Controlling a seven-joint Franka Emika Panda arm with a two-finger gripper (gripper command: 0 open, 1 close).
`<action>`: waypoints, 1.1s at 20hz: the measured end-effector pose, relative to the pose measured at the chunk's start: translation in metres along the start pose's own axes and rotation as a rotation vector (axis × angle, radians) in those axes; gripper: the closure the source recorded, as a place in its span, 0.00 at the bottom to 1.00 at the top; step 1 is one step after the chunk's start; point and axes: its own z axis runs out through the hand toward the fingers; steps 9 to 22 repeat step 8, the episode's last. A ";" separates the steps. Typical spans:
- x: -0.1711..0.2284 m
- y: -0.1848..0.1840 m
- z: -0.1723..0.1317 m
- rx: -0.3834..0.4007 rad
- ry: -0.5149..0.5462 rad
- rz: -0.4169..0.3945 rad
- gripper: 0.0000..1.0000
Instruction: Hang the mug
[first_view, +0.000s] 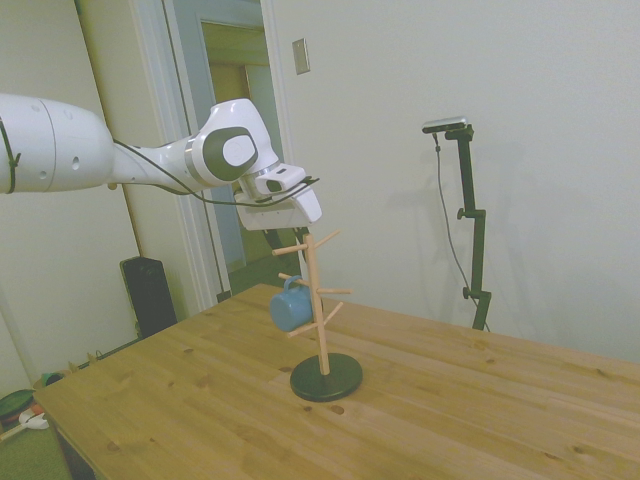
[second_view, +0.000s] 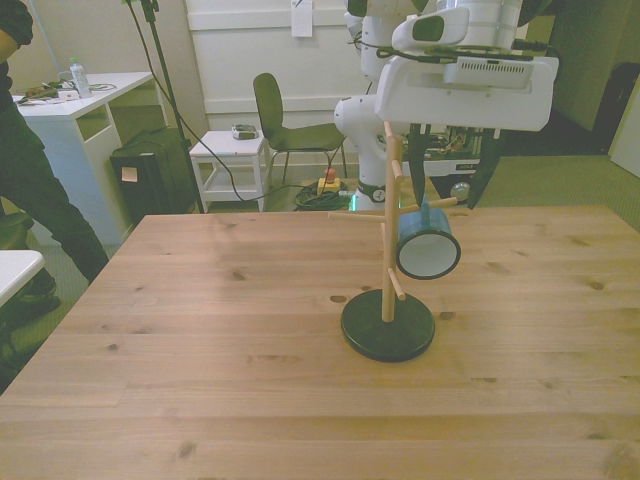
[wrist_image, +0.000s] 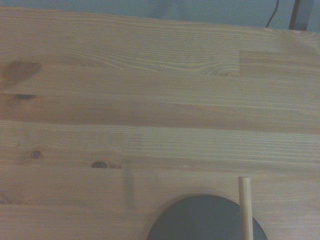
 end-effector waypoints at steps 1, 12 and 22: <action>-0.001 -0.001 -0.004 0.006 0.004 -0.002 0.00; -0.039 -0.040 -0.029 0.091 0.053 -0.089 0.00; -0.039 -0.040 -0.029 0.091 0.053 -0.089 0.00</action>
